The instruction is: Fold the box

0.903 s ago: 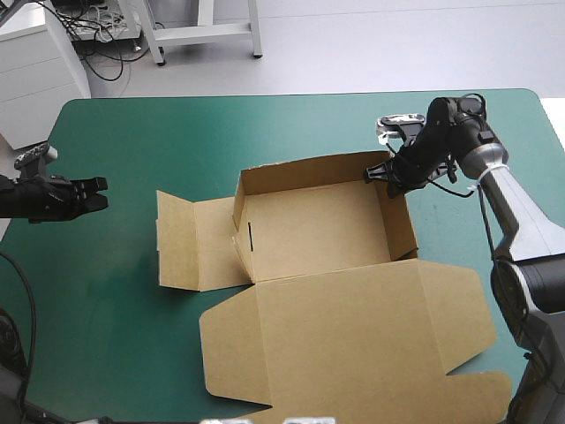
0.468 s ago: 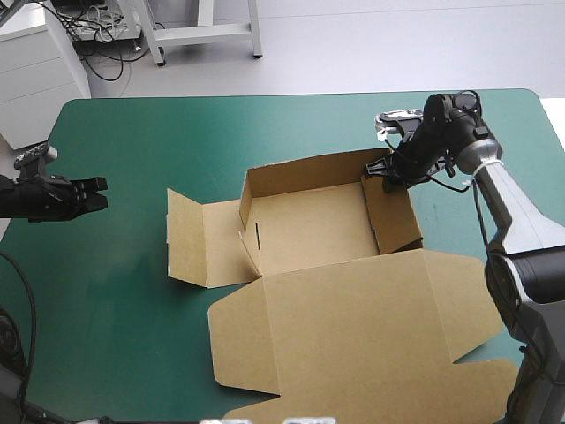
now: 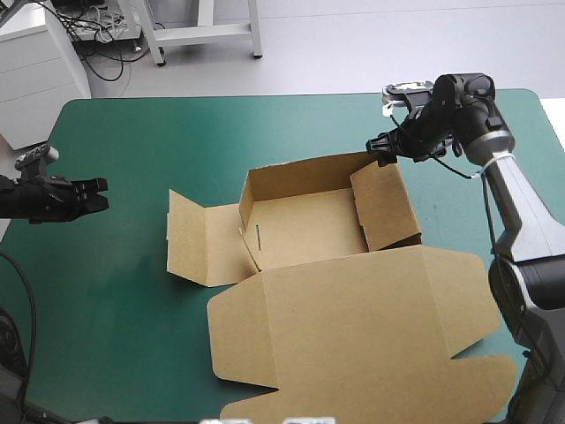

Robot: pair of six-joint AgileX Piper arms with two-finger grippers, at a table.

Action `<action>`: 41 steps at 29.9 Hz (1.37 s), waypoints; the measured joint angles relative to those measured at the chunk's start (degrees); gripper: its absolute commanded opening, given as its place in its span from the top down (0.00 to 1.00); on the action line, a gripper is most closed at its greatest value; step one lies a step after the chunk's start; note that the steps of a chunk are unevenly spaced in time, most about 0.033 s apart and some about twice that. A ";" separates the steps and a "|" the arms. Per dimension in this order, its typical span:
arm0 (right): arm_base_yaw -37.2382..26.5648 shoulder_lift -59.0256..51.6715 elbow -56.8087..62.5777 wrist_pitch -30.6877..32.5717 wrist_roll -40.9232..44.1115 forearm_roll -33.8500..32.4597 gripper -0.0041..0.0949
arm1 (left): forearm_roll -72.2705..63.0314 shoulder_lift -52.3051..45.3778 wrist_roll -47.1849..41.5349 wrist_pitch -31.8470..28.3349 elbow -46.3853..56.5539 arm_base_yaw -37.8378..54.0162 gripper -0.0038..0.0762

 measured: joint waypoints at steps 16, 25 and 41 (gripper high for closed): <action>0.00 -9.50 15.55 0.20 0.64 0.38 0.30 | 0.07 0.00 0.00 0.29 0.00 0.00 0.99; 0.00 -5.44 15.98 -0.06 0.64 0.55 0.30 | 0.19 0.00 0.00 0.78 0.00 0.00 0.99; 0.00 -0.62 16.07 -0.45 0.58 0.48 0.95 | 0.19 0.00 0.05 0.85 0.00 0.00 0.99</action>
